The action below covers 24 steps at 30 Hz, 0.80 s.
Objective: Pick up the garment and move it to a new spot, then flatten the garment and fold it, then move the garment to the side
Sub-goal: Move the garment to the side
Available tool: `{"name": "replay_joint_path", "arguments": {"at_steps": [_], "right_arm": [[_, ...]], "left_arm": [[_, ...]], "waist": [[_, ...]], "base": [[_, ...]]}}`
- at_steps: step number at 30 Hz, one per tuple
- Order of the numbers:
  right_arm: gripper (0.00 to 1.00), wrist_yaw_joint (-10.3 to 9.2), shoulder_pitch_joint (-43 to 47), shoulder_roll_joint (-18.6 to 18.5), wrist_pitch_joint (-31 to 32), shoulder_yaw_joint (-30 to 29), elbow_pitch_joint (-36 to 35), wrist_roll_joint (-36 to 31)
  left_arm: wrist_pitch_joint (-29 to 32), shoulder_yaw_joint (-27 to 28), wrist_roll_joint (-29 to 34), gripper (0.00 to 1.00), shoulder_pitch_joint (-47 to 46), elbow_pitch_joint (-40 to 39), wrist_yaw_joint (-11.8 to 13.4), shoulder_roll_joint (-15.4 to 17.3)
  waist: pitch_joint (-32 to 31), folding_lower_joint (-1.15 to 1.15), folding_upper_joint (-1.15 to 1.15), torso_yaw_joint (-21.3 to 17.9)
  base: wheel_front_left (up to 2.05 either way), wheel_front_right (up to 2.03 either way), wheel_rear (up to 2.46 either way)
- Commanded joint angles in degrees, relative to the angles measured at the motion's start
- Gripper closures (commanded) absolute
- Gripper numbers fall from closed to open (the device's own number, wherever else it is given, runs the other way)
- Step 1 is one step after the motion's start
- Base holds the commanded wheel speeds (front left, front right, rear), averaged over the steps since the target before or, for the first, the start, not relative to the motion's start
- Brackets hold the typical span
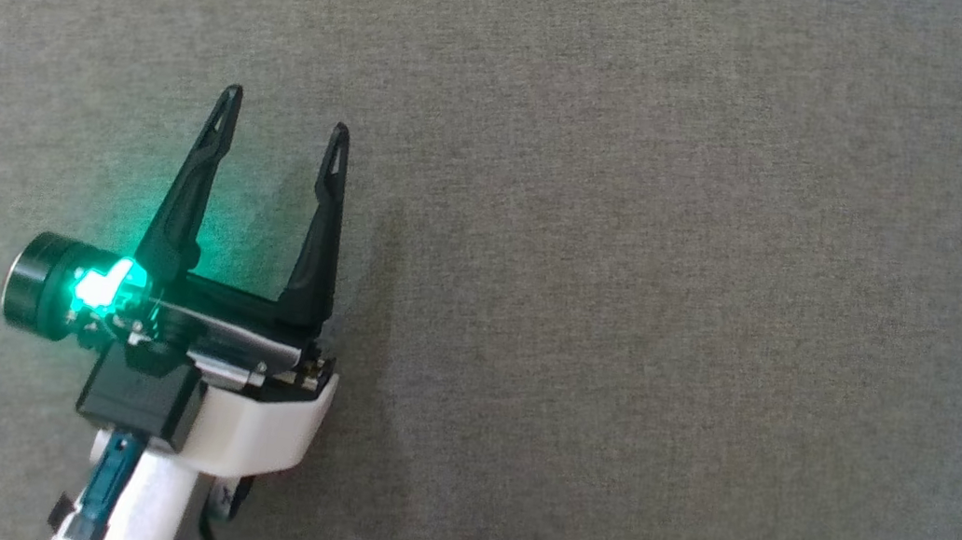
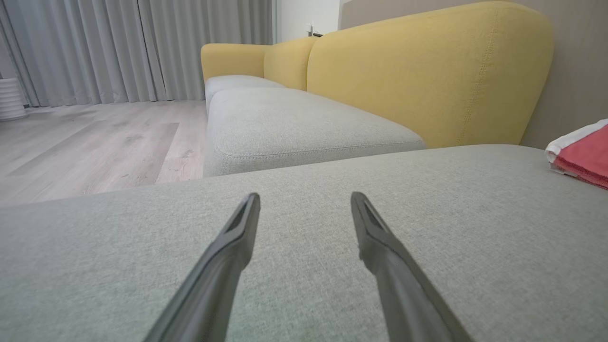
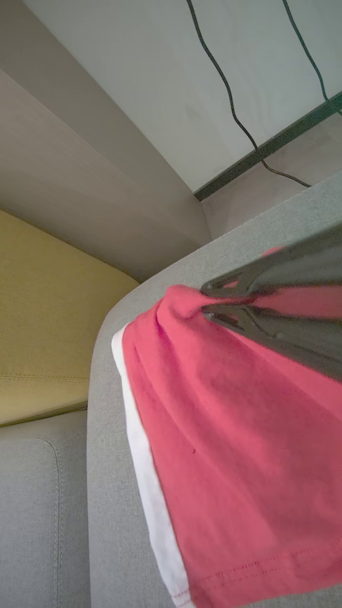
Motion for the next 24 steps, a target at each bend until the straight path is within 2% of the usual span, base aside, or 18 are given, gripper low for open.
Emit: {"name": "replay_joint_path", "arguments": {"at_steps": [1, 4, 9, 17, 24], "right_arm": [[0.0, 0.37, 0.83, -0.81, -1.22, -1.36, -2.78, -2.4], [0.0, 0.37, 1.11, 0.22, -4.32, -2.16, -3.75, -8.16], [0.0, 0.37, 1.28, 3.12, -8.03, 0.16, -3.52, -12.38], [0.0, 0.37, 6.92, 13.57, -13.42, 16.1, 0.6, -8.16], [0.0, 0.37, 15.12, 21.16, -26.87, 27.39, 9.17, -7.42]], "left_arm": [[-0.24, 1.27, 0.05, 0.0, -0.18, -1.27, 0.14, 0.33], [-0.24, 0.68, -0.37, 0.0, -0.22, -0.5, 0.38, -0.16], [-0.24, 0.41, -1.28, 0.0, 0.89, 0.4, 1.35, -0.98], [-0.24, 2.05, -8.13, 0.0, 6.13, 5.7, 2.96, -2.76], [-0.24, 4.57, -9.42, 0.0, 10.71, 9.04, 2.97, -3.06]], "waist": [[-0.39, -0.02, 0.0, 0.75], [-2.25, -0.02, 0.0, 2.27], [-6.48, -0.02, 0.0, 4.33], [-19.09, -0.02, 0.0, 8.13], [-29.65, -0.02, 0.0, 10.1]], "base": [[0.0, 0.0, 0.0], [0.0, 0.0, 0.0], [0.0, 0.0, 0.0], [0.0, 0.0, 0.0], [0.0, 0.0, 0.0]]}}
